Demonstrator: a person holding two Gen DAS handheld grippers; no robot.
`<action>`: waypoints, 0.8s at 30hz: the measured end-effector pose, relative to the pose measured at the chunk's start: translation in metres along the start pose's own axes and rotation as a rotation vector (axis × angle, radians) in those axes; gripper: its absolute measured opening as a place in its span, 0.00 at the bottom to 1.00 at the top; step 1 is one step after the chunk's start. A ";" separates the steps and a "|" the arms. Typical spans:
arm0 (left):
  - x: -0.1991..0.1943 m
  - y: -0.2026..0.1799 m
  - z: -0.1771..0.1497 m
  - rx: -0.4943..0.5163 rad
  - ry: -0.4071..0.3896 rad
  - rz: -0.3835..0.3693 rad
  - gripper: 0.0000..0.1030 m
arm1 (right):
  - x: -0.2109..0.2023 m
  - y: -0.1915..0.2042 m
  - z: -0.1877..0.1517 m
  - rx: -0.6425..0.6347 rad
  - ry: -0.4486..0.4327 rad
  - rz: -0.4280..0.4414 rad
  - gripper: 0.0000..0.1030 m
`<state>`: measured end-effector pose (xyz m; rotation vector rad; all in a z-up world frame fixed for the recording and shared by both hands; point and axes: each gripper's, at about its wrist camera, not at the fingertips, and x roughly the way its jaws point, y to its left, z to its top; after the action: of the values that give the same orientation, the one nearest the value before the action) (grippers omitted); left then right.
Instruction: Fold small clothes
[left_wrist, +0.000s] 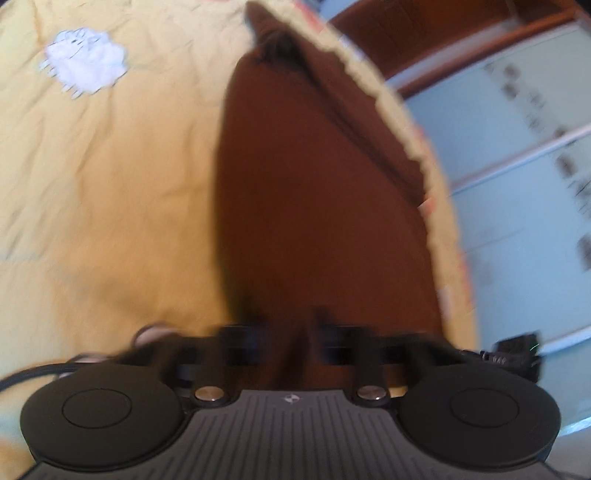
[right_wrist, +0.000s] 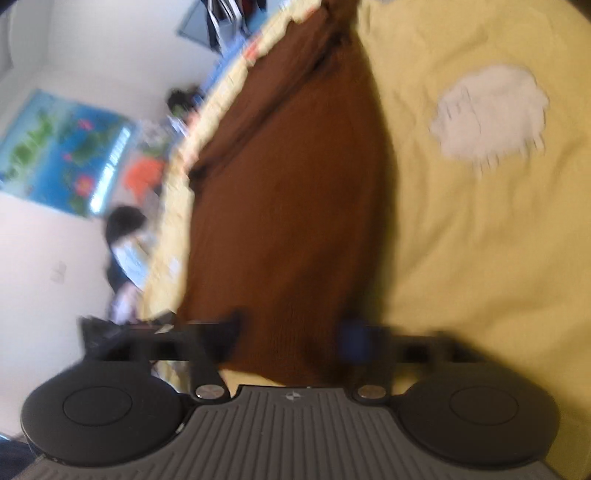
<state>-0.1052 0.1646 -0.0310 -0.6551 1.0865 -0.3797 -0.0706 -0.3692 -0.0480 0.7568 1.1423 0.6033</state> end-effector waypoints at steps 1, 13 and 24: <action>-0.006 0.002 -0.003 0.004 -0.019 0.003 0.05 | 0.001 -0.003 -0.002 -0.007 0.009 -0.023 0.10; -0.018 0.021 -0.015 -0.094 -0.015 -0.155 0.62 | -0.014 -0.007 -0.017 0.017 -0.098 0.069 0.70; -0.037 0.019 0.006 0.048 -0.001 0.080 0.11 | -0.021 -0.015 -0.008 -0.042 -0.070 -0.082 0.07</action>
<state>-0.1158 0.2024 -0.0163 -0.5675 1.0960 -0.3348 -0.0837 -0.3926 -0.0491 0.6872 1.0880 0.5267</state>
